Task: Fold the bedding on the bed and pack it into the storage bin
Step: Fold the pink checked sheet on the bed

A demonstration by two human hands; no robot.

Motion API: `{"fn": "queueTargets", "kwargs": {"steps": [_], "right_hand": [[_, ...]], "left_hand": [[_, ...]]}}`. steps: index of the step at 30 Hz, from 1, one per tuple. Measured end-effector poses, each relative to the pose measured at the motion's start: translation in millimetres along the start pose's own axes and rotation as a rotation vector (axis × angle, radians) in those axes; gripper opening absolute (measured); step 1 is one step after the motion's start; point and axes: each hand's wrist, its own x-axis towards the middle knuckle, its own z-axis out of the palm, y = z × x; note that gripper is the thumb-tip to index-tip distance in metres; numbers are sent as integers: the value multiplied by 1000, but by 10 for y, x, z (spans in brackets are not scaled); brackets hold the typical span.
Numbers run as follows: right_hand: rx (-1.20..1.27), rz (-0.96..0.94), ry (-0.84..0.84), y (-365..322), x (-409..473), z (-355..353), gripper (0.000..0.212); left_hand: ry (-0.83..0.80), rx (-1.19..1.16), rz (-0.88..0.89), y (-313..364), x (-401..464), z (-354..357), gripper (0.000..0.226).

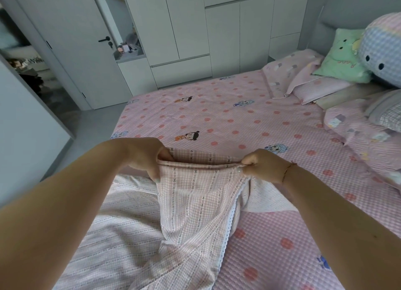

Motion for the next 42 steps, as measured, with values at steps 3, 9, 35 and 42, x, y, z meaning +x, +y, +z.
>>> {"fn": "queueTargets", "kwargs": {"steps": [3,9,35,42], "right_hand": [[-133,10,-89,26,31,-35,42],[-169,-36,-82,95,19,38,39],[18,200,-7,227,145,-159,42],[-138,138,-85,327,166,10,40]], "left_hand": [[-14,186,-13,6,31,3,58],[97,383,-36,23,85,-41,22],[96,215,157,29,206,196,30],[242,660,96,115,245,-8,20]]}}
